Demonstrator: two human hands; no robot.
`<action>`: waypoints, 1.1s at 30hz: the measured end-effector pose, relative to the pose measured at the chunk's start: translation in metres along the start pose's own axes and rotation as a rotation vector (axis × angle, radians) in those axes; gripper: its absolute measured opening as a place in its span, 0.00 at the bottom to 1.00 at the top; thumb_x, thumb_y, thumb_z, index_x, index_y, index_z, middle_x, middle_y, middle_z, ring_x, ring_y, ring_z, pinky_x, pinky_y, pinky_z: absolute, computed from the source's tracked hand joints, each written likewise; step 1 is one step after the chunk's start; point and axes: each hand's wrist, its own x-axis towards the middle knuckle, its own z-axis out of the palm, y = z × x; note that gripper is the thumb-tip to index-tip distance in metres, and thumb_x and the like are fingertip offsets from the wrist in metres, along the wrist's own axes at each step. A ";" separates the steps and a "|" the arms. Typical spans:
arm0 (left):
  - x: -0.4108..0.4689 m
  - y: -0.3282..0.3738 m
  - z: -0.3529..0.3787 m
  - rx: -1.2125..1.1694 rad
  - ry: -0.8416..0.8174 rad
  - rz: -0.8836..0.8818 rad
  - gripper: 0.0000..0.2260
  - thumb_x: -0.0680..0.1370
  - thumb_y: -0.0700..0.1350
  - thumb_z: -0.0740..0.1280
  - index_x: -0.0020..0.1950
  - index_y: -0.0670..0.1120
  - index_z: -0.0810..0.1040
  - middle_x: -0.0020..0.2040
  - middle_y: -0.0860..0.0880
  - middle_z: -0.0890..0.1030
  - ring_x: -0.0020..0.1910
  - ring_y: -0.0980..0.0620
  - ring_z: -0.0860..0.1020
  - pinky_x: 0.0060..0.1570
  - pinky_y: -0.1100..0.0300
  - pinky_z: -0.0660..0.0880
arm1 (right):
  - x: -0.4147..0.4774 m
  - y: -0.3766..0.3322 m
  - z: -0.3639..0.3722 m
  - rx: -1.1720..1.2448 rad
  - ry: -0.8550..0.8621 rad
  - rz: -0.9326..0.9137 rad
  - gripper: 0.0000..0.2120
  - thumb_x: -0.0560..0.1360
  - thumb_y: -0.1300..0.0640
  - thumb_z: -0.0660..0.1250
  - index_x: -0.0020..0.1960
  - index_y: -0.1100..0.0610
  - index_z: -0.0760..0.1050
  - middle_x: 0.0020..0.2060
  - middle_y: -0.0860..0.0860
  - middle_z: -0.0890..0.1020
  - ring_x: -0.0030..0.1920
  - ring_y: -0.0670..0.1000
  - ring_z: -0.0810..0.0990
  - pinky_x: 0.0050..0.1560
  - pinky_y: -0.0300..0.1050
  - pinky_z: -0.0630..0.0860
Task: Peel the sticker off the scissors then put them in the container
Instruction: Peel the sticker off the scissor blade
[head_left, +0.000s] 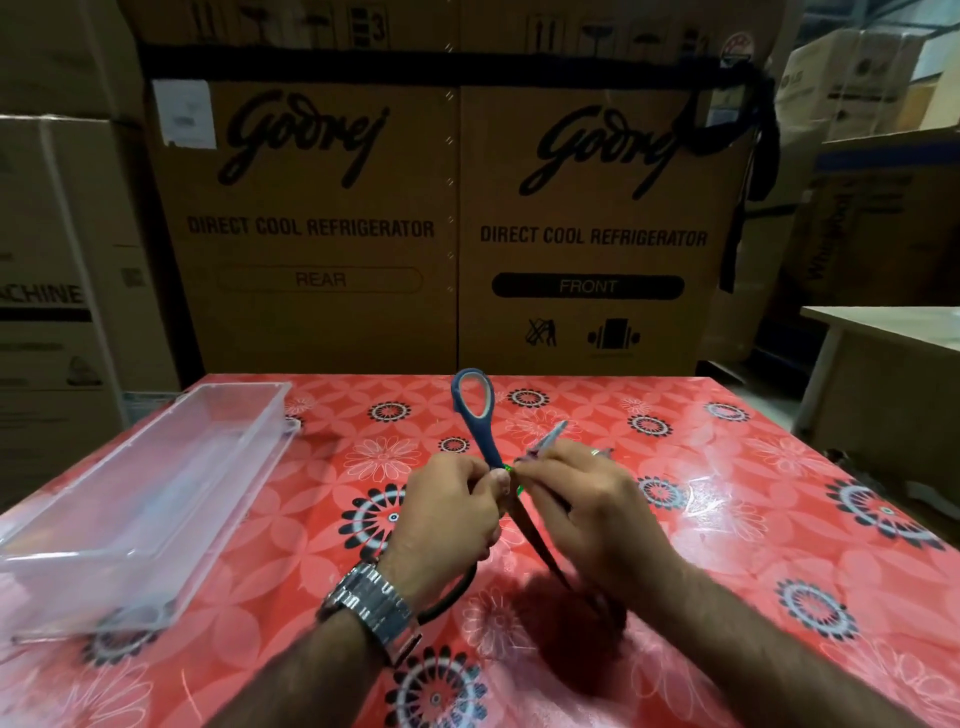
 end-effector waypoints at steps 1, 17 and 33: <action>0.001 0.000 0.000 -0.014 -0.015 -0.014 0.13 0.80 0.42 0.63 0.37 0.38 0.77 0.27 0.46 0.72 0.25 0.50 0.71 0.25 0.60 0.69 | 0.003 0.008 -0.001 -0.018 0.032 0.021 0.05 0.74 0.65 0.67 0.46 0.63 0.82 0.37 0.55 0.79 0.36 0.54 0.79 0.38 0.46 0.75; 0.003 -0.003 -0.007 -0.107 -0.122 -0.141 0.12 0.81 0.41 0.61 0.43 0.34 0.77 0.31 0.46 0.73 0.22 0.56 0.70 0.22 0.62 0.67 | -0.006 -0.009 0.005 0.003 -0.073 -0.009 0.05 0.76 0.63 0.67 0.45 0.61 0.82 0.37 0.54 0.78 0.37 0.54 0.78 0.38 0.46 0.74; 0.004 -0.004 -0.004 -0.106 -0.094 -0.158 0.13 0.81 0.41 0.61 0.44 0.33 0.77 0.30 0.45 0.71 0.21 0.56 0.69 0.22 0.62 0.68 | -0.002 -0.003 0.004 -0.027 -0.050 0.046 0.06 0.73 0.64 0.66 0.43 0.60 0.82 0.37 0.54 0.81 0.38 0.55 0.80 0.40 0.46 0.74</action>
